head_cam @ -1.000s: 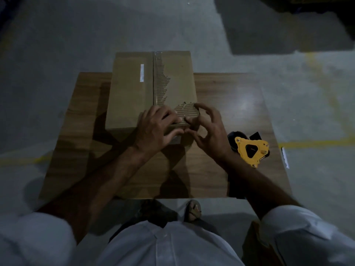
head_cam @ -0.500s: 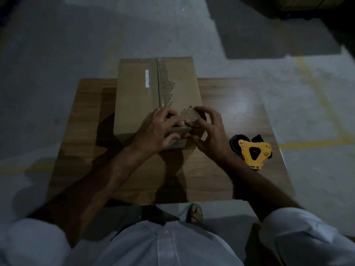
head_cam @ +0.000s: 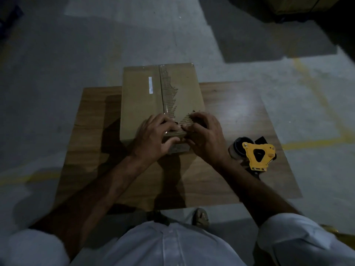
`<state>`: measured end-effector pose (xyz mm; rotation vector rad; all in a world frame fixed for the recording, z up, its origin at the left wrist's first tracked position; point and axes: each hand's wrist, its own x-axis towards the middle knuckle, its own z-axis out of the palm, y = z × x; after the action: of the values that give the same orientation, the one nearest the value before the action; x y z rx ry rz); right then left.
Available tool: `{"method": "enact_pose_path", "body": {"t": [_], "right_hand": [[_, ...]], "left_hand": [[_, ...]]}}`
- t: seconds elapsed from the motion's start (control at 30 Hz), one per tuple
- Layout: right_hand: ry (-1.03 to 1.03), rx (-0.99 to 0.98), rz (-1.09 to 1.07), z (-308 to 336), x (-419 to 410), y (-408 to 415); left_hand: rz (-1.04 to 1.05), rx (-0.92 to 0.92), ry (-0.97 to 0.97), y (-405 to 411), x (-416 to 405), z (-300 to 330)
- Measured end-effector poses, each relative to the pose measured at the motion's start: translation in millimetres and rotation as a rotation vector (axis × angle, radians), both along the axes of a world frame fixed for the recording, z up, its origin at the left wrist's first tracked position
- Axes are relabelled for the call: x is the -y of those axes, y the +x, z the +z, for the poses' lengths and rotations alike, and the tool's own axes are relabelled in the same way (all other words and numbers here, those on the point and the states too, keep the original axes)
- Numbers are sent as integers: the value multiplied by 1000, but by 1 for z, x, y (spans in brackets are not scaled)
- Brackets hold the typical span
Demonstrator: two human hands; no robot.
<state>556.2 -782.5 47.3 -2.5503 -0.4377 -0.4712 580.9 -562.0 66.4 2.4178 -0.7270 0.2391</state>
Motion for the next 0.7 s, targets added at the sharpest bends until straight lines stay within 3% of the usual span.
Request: {"method": "enact_pose_path", "body": {"t": [0.17, 0.3, 0.47, 0.7], "right_hand": [[-75, 27, 31, 14, -8, 9], [-54, 59, 98, 11, -22, 16], [-50, 66, 9, -4, -28, 6], [-95, -6, 77, 22, -30, 16]], "left_hand": [[-105, -48, -26, 11, -26, 5], [-30, 23, -7, 10, -35, -5], [-22, 63, 32, 4, -30, -11], [-85, 1, 14, 10, -53, 0]]}}
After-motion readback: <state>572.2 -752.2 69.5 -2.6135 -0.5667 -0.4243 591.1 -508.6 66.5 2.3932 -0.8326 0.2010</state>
